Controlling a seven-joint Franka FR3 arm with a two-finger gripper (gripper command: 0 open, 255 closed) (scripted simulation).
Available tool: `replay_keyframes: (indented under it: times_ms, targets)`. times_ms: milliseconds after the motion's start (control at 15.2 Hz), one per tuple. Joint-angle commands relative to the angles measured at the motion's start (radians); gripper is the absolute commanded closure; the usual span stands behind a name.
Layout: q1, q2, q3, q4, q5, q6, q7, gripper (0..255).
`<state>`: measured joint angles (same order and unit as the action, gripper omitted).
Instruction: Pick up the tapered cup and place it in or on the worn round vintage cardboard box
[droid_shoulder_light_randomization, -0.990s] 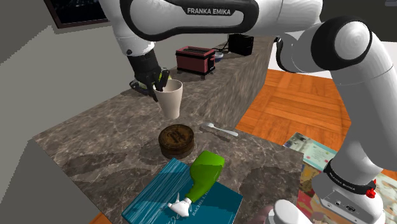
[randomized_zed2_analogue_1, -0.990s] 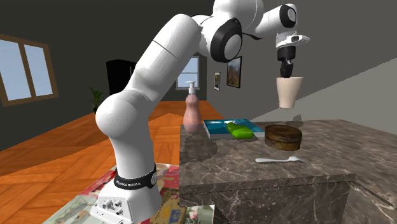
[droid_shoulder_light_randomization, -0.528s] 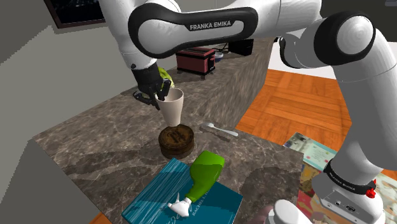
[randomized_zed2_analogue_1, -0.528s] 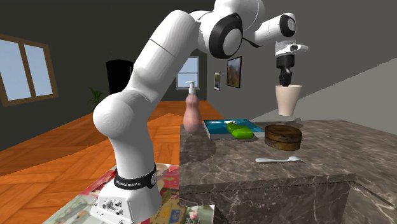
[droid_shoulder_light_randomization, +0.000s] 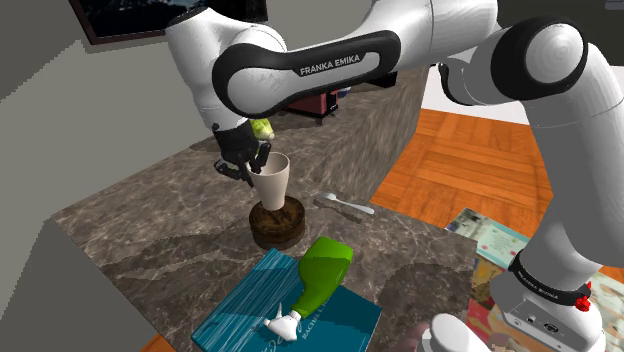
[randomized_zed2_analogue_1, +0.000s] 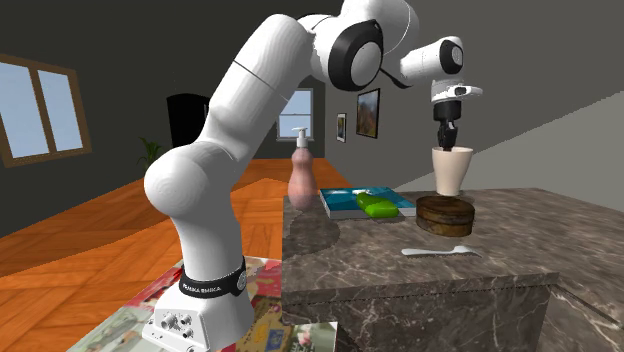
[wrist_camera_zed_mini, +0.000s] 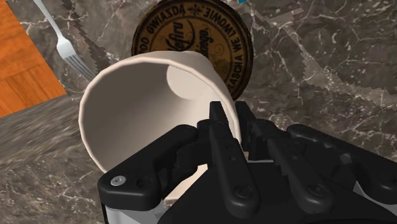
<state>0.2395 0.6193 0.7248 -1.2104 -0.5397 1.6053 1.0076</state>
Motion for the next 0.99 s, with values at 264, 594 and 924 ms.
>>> replay_keyframes:
  times_ms: [264, 594, 924]
  targets:
    - [-0.019, -0.003, 0.000, -0.064, -0.002, 0.056, 0.014, 255]
    - [-0.019, -0.003, 0.000, -0.063, -0.002, 0.056, 0.014, 255]
    - [-0.019, -0.003, 0.000, -0.064, -0.002, 0.056, 0.014, 0]
